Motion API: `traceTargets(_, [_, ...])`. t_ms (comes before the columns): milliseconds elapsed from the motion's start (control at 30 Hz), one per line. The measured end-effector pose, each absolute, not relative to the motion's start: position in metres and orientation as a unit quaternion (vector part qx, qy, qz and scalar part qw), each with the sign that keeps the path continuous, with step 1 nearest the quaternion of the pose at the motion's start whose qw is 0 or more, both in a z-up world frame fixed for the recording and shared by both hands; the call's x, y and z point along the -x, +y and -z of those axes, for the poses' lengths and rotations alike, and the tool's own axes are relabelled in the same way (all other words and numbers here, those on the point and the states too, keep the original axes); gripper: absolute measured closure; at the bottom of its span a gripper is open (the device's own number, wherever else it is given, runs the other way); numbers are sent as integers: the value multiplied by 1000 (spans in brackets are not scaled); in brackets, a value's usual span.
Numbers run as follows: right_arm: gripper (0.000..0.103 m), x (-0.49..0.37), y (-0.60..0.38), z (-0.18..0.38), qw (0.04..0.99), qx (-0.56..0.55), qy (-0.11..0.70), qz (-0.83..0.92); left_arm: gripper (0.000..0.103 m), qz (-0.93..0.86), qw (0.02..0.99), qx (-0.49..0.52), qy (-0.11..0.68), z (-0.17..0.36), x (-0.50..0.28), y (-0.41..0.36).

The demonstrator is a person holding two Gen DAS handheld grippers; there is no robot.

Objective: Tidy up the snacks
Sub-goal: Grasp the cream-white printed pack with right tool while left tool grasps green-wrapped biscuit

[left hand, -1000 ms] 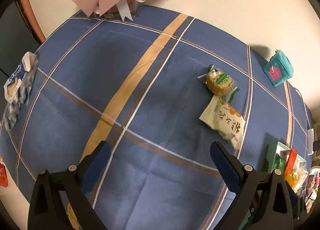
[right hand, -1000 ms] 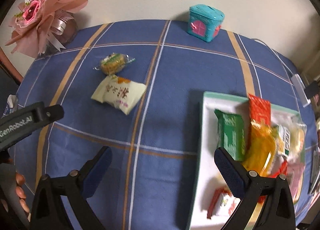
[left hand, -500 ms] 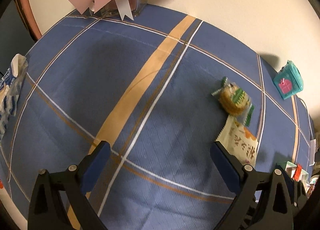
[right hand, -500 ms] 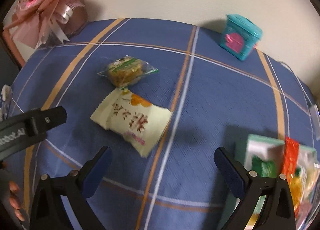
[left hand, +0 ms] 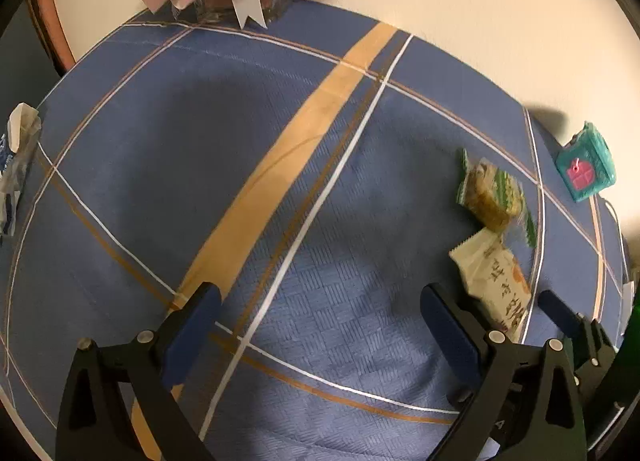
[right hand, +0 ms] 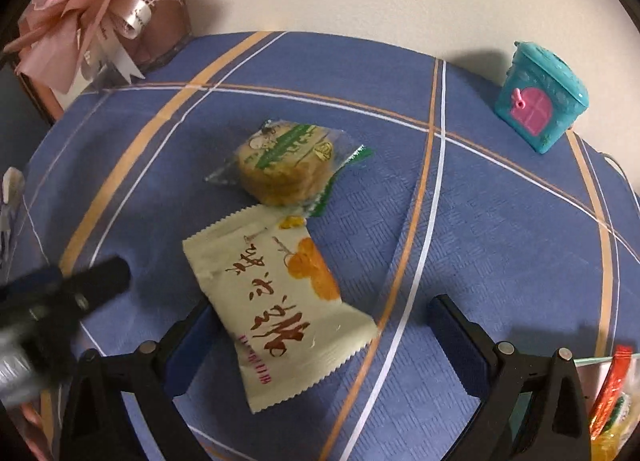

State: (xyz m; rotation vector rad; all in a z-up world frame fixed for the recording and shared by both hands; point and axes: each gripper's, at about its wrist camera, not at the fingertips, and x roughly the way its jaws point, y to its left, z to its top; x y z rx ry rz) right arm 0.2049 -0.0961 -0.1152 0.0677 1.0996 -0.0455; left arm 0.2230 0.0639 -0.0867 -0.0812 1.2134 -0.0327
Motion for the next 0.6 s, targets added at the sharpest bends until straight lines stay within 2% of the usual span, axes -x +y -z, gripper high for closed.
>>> traceTargets(100, [7,-203,-95,114,855,-37,516,22,3,18,821,37,569,87,-222,61])
traceTargets(267, [26,-199,-101,110,860,-46,508,34,3,23,822,33,567,85,-219,54])
traceTargets(600, [32,-190,-133,107,856,-79,507,62,3,28,821,29,570,87,-215,42])
